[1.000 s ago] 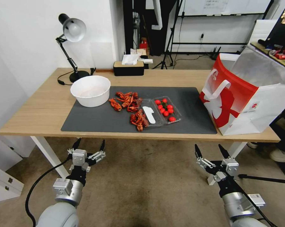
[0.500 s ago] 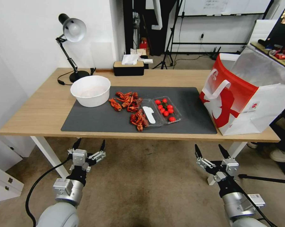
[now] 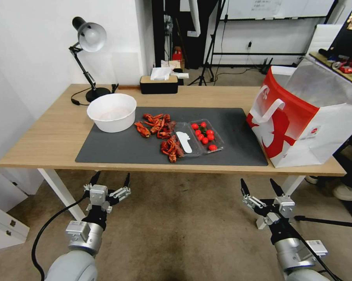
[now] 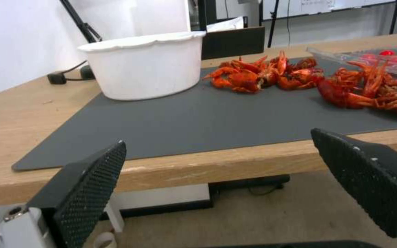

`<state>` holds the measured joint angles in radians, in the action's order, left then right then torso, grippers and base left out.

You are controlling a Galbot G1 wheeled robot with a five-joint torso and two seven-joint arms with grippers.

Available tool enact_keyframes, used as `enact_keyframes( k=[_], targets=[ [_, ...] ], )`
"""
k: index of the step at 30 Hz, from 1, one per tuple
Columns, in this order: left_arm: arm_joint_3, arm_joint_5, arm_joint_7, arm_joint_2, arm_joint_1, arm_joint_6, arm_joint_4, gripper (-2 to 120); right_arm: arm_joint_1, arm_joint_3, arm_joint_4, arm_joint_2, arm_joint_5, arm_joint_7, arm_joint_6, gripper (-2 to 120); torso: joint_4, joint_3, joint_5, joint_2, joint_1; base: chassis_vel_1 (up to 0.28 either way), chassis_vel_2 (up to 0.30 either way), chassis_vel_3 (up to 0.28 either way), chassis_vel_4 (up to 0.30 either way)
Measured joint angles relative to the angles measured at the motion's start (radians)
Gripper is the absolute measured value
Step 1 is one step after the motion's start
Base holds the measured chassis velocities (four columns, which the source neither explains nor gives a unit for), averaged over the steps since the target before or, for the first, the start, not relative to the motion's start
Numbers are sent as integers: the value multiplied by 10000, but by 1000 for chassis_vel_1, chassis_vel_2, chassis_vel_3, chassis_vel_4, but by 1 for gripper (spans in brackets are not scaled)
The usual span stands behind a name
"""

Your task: Pick up the trash from the table and place it into the takeout bag.

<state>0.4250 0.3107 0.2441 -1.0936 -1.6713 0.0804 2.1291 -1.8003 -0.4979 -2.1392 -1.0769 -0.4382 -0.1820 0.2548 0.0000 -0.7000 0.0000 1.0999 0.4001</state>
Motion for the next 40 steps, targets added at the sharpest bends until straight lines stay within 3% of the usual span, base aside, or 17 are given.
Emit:
enact_keyframes(
  k=[40],
  targets=[
    [0, 0, 1, 0, 1, -10, 2, 100, 0, 0, -2, 0, 1, -1, 0, 100, 0, 0, 0, 1, 0, 0, 0, 0, 0]
  ],
)
